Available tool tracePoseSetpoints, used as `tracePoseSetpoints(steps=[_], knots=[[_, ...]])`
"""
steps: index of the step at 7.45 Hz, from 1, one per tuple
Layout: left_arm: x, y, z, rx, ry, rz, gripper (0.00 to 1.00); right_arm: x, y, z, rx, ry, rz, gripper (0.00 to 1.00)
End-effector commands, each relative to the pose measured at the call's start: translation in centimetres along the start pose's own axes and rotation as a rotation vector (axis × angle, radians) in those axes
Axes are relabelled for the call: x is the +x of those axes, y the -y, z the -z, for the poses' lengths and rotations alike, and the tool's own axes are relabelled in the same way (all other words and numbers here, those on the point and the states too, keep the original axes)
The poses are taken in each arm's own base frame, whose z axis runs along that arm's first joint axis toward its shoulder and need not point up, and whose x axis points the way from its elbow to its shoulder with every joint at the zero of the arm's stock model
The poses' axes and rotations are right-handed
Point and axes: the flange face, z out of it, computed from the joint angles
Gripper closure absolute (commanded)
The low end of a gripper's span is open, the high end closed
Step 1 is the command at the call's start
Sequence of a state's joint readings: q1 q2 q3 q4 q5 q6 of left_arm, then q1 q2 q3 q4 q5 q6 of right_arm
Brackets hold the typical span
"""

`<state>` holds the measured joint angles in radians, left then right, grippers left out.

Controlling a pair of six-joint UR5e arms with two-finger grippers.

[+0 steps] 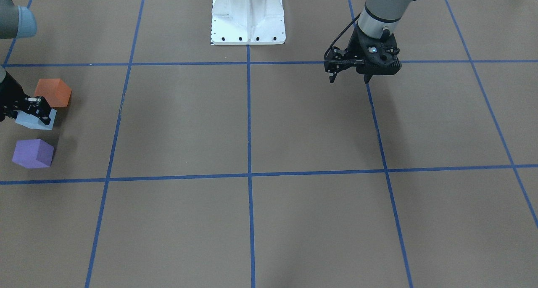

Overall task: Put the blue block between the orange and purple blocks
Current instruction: 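Carry the light blue cube with the right gripper toward the purple cube, then lower the light blue cube between the purple and orange cubes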

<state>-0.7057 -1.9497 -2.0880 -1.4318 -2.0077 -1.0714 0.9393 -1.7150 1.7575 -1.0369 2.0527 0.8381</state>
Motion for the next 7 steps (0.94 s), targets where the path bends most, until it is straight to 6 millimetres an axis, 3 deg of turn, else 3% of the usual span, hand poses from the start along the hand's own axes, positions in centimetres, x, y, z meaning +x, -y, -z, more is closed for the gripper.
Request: tracePoseSetpoints(steps=[1, 2, 7], knots=[[0.0, 0.0, 0.1, 0.002, -0.002, 0.001, 0.00, -0.7, -0.4, -0.7, 0.002, -0.015, 0.022, 1.00], [0.0, 0.0, 0.1, 0.002, -0.001, 0.000, 0.00, -1.6, 0.0, -0.8, 0.018, -0.020, 0.037, 1.00], [0.1, 0.0, 0.3, 0.004, -0.004, 0.000, 0.00, -1.6, -0.2, -1.4, 0.019, -0.035, 0.043, 1.00]])
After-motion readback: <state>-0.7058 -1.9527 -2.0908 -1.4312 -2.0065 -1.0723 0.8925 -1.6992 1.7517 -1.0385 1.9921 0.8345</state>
